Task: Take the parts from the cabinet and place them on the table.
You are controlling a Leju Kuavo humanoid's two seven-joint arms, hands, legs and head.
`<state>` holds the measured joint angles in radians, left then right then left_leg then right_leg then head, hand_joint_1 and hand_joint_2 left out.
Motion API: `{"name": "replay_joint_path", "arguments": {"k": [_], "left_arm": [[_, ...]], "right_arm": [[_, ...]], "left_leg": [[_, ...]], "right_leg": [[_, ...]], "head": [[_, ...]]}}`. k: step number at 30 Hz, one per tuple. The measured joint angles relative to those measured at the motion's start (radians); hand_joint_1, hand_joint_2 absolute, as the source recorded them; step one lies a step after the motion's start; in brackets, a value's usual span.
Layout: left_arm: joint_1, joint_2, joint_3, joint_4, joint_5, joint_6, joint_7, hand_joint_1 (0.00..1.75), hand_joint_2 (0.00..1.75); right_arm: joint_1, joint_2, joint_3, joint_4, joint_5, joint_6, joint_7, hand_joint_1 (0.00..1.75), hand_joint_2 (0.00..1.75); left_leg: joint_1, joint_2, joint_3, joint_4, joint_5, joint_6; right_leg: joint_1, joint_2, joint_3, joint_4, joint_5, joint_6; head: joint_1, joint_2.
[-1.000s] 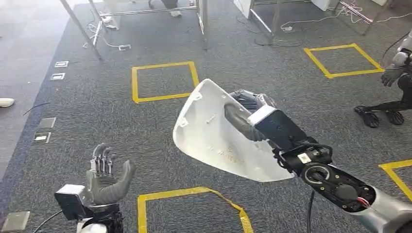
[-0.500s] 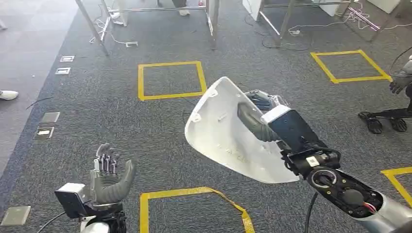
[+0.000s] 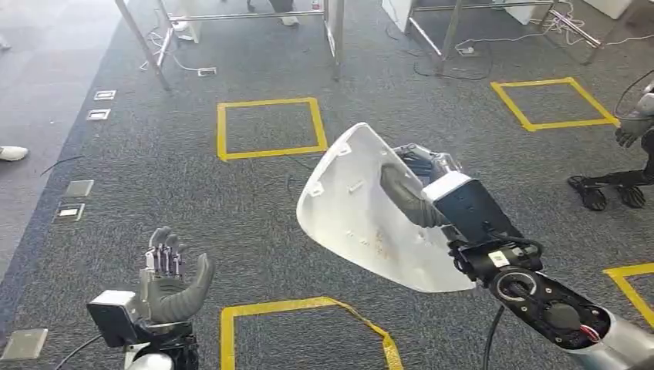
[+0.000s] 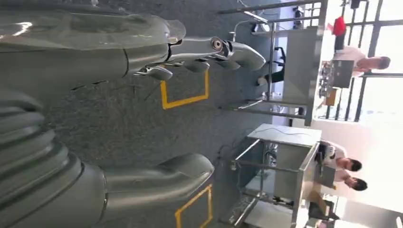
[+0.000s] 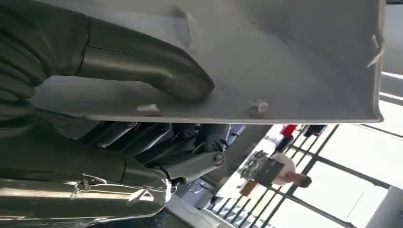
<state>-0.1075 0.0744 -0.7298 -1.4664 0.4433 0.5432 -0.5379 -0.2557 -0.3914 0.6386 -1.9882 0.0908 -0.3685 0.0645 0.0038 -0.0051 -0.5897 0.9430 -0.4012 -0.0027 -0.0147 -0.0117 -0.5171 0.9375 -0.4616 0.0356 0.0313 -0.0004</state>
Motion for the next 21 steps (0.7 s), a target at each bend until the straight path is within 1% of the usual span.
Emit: {"name": "replay_joint_path", "arguments": {"k": [4, 15, 16, 20, 21], "left_arm": [[0.0, 0.0, 0.0, -0.002, 0.0, 0.0, 0.003, 0.0, 1.75], [0.0, 0.001, 0.0, -0.02, -0.006, -0.003, 0.017, 0.0, 1.75], [0.001, 0.002, 0.0, -0.023, -0.008, -0.003, 0.02, 0.0, 1.75], [0.001, 0.007, 0.0, -0.032, -0.016, -0.002, 0.027, 0.0, 1.75], [0.001, 0.008, 0.0, -0.035, -0.018, -0.002, 0.03, 0.0, 1.75]], "right_arm": [[0.001, 0.0, 0.0, 0.0, -0.003, 0.0, -0.003, 1.75, 1.75], [0.0, 0.0, 0.0, 0.0, -0.007, 0.01, -0.013, 1.75, 1.75], [0.0, 0.0, 0.0, 0.0, -0.007, 0.01, -0.013, 1.75, 1.75], [0.0, 0.0, 0.0, 0.0, -0.01, 0.011, -0.013, 1.75, 1.75], [0.0, 0.0, 0.0, 0.0, -0.01, 0.011, -0.013, 1.75, 1.75]], "left_leg": [[0.002, 0.0, 0.0, 0.0, 0.0, 0.0], [0.002, 0.0, -0.001, 0.0, 0.0, 0.0], [-0.004, 0.0, -0.002, 0.005, -0.003, 0.005], [-0.006, 0.0, -0.002, 0.008, -0.007, 0.011], [-0.007, -0.001, -0.003, 0.007, -0.009, 0.013]], "right_leg": [[0.0, 0.0, 0.0, 0.0, 0.0, 0.0], [0.0, 0.0, 0.001, 0.0, 0.0, 0.0], [-0.006, 0.0, 0.001, -0.002, 0.001, 0.003], [-0.007, -0.001, 0.003, -0.002, -0.001, 0.007], [-0.008, -0.002, 0.004, -0.004, -0.001, 0.01]], "head": [[-0.002, 0.0], [-0.001, 0.0], [-0.002, 0.0], [-0.006, 0.0], [-0.006, 0.0]]}}
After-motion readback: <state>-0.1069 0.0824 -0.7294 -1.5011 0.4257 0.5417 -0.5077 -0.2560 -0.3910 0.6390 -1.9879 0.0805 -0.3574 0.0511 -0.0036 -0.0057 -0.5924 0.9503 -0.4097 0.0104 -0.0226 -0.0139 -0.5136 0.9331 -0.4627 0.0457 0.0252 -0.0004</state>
